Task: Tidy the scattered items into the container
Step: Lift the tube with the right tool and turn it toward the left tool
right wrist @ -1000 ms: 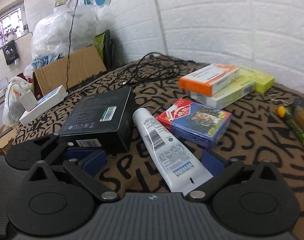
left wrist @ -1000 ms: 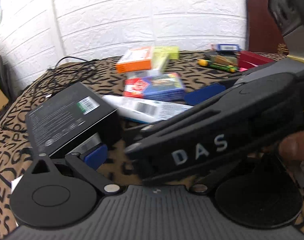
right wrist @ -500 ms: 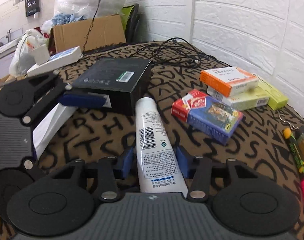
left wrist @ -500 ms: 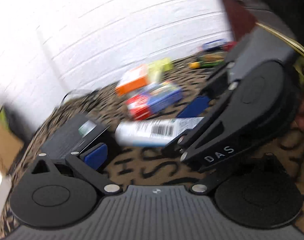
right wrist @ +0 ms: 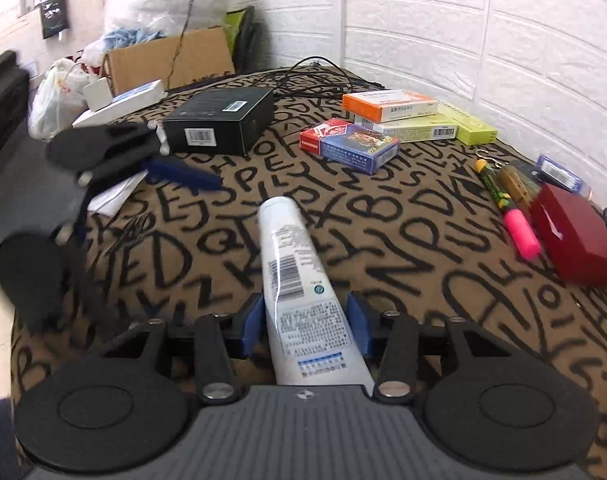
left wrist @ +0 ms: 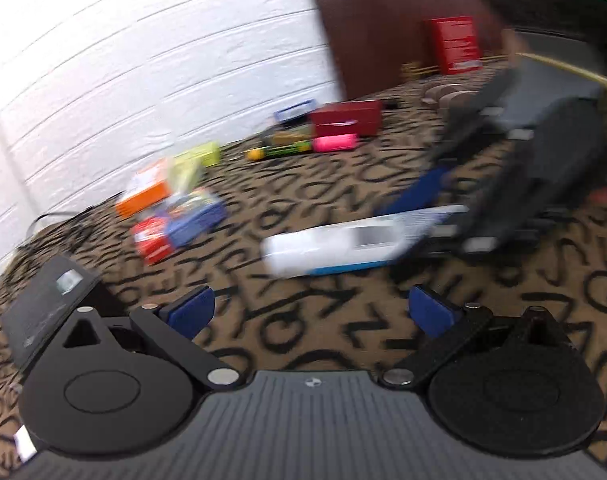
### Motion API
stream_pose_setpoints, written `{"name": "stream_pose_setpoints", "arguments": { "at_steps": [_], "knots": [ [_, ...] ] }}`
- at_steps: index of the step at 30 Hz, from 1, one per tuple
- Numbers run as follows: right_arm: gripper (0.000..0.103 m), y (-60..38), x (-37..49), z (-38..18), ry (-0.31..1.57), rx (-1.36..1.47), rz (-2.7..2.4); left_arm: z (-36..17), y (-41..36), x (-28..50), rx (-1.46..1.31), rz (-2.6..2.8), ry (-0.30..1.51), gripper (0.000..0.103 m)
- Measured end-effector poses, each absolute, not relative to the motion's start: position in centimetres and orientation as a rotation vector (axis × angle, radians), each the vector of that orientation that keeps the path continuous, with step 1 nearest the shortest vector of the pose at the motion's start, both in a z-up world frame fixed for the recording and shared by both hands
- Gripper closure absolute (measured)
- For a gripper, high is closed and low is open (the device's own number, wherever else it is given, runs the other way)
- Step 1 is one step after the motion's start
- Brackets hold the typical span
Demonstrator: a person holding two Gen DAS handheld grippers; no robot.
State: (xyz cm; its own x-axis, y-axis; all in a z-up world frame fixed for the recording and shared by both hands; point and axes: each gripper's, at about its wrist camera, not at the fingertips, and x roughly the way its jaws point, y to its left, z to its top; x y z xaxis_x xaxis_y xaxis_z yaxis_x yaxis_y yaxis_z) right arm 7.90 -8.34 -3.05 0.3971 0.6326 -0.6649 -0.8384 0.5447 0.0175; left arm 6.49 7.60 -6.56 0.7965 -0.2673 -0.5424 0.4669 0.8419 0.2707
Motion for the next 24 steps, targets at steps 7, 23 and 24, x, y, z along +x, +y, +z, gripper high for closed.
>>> {"name": "stream_pose_setpoints", "arguments": {
  "at_steps": [7,23,24],
  "knots": [
    [0.057,-9.7,6.7,-3.0,0.661,-0.407,0.885,-6.3,6.4,8.2,0.415,-0.388,0.535,0.0],
    [0.031,-10.5,7.3,-3.2,0.625,-0.409,0.814,-6.5,6.1,9.6,0.421,-0.579,0.536,0.002],
    [0.018,-10.8,7.3,-3.3,0.616,-0.409,0.783,-6.5,5.9,9.4,0.435,-0.599,0.527,0.002]
  ]
}}
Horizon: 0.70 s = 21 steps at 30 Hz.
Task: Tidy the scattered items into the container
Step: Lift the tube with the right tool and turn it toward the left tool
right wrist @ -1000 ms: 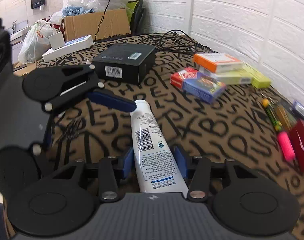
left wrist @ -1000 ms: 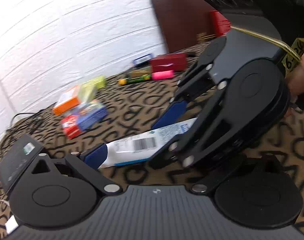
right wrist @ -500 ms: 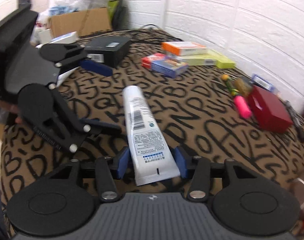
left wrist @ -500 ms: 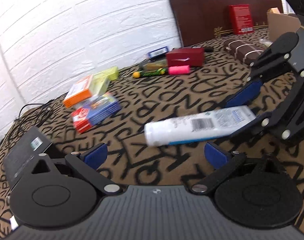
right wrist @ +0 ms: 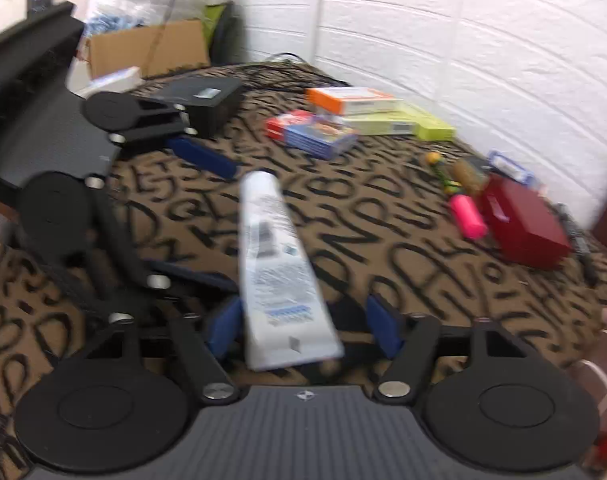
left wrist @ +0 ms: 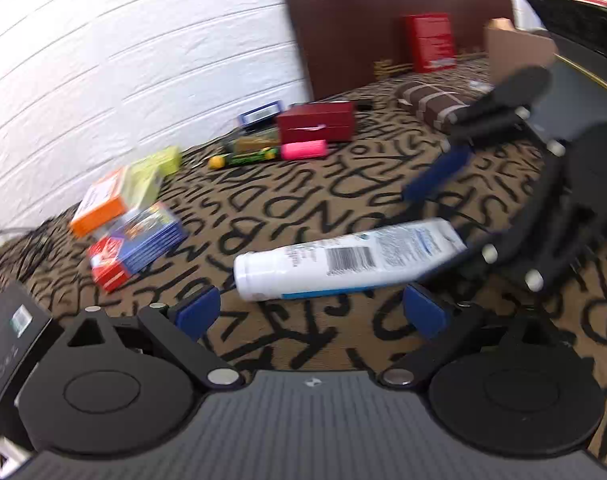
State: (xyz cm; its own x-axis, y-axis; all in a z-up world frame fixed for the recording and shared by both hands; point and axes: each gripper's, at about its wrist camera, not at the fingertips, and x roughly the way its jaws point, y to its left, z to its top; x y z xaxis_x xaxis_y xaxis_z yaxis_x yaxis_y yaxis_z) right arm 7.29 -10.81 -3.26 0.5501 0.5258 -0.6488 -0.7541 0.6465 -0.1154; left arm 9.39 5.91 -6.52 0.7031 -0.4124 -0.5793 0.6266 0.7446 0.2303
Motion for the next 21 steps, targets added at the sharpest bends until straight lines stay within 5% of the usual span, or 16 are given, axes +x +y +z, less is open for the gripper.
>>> {"name": "stream_pose_setpoints", "arguments": {
  "at_steps": [16,21],
  "knots": [
    [0.013,-11.6,6.2,-4.0,0.545,-0.353,0.896,-6.5,6.1,12.9,0.303,-0.453,0.613,0.001],
    [0.016,-10.8,6.0,-3.9,0.531,-0.381,0.898,-5.5,6.0,14.0,0.092,-0.265,0.743,0.011]
  ]
}}
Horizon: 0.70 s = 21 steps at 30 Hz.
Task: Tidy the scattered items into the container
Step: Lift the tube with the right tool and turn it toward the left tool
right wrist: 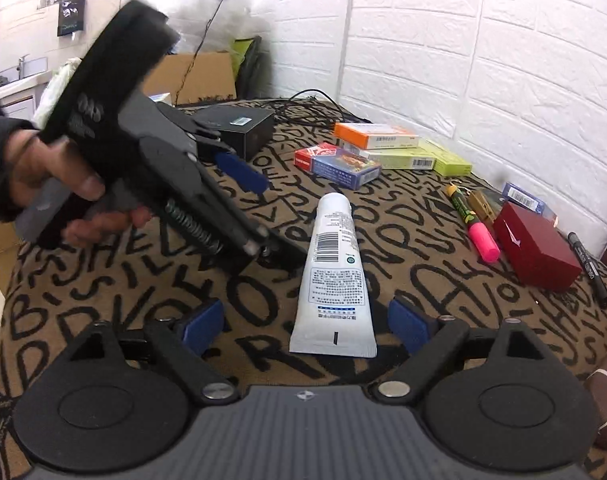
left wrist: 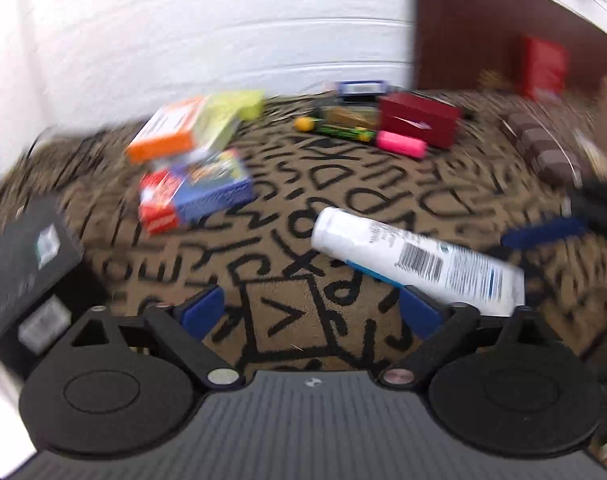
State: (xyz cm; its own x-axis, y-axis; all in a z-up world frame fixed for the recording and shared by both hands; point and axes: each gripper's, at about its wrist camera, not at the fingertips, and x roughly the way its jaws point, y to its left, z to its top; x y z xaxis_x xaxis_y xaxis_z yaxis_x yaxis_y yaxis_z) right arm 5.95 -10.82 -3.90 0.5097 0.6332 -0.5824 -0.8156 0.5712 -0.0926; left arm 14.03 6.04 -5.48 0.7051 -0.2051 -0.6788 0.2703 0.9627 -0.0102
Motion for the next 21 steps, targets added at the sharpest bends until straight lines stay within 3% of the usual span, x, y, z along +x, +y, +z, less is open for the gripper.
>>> {"name": "stream_pose_setpoints", "arguments": {
  "at_steps": [3,7,21],
  "knots": [
    [0.021,-10.7,6.5,-3.9,0.552,-0.338,0.877,-4.9,6.7,15.0,-0.044,-0.196,0.811,0.013],
    [0.033,-10.3,6.1,-3.8,0.55,-0.318,0.868,-4.8,5.1,16.1,0.052,-0.1,0.803,0.018],
    [0.032,-13.6,8.7,-3.1,0.509,-0.24,0.592,-5.9,6.5,16.0,0.117,-0.005,0.761,0.014]
  ]
}}
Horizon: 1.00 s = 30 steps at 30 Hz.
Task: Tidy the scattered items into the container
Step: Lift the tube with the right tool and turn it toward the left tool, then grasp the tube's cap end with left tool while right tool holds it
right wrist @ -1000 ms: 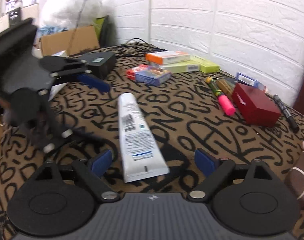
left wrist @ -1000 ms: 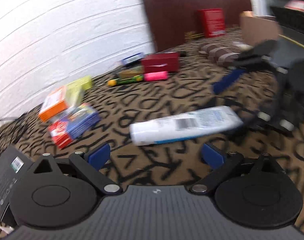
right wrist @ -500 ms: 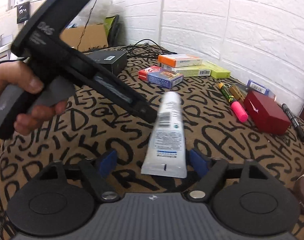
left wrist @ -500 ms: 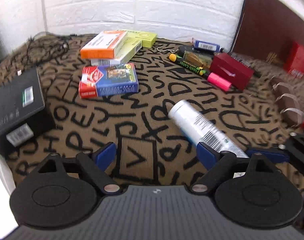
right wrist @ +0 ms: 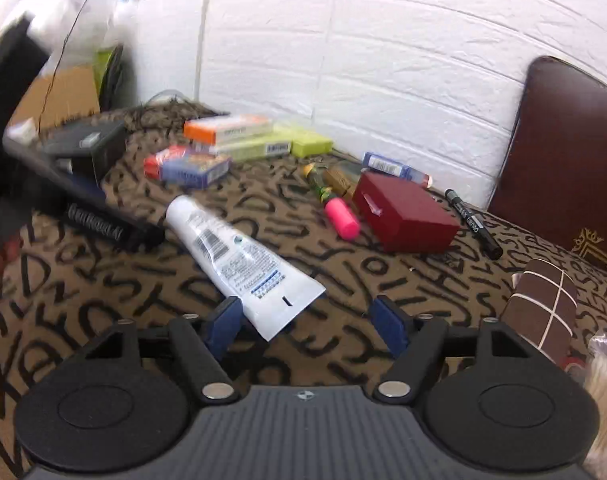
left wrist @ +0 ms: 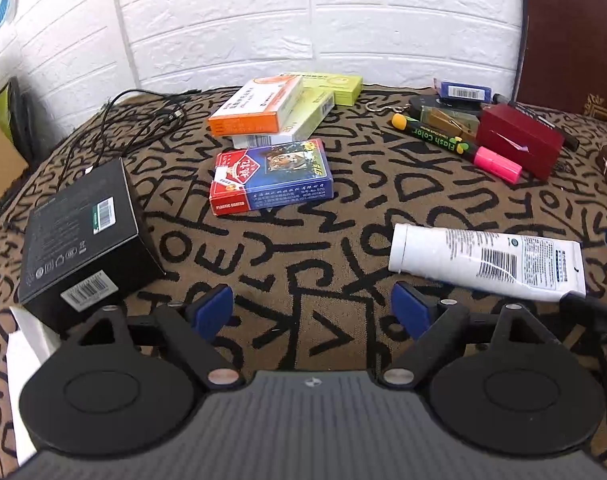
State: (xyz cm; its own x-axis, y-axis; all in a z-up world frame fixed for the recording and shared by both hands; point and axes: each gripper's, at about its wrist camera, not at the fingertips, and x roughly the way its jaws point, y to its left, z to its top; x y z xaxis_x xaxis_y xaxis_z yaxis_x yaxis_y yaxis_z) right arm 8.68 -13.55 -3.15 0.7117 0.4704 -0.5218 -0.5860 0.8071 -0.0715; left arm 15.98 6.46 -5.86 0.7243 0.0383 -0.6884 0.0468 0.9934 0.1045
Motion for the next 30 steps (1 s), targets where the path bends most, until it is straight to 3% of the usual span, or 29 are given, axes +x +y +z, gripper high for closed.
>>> {"name": "stream_pose_setpoints", "arguments": {
  "at_steps": [4,12,13,17,27,28,30],
  "knots": [
    [0.024,-12.8,8.5,-2.7,0.482,-0.296,0.737,-6.0,6.7,16.5,0.157,-0.051,0.724,0.014],
    [0.023,-11.3,11.0,-3.4,0.522,-0.406,0.751,-5.3,6.2,15.7,0.213,-0.125,0.66,0.014],
    [0.017,-11.4,11.3,-3.3,0.514,-0.412,0.722,-5.2,6.3,15.6,0.207,-0.143,0.648,0.014],
    [0.021,-11.6,11.8,-3.4,0.509,-0.442,0.792,-5.1,5.6,14.9,0.317,-0.224,0.582,0.011],
    [0.015,-12.1,14.0,-3.5,0.555,-0.406,0.932,-6.8,3.4,16.0,0.618,-0.621,0.494,0.005],
    [0.016,-12.2,14.2,-3.7,0.559,-0.391,0.938,-6.8,3.5,16.5,0.592,-0.631,0.506,0.007],
    [0.016,-12.3,14.6,-3.8,0.582,-0.357,0.945,-6.9,3.4,17.0,0.544,-0.643,0.534,0.022]
  ]
}}
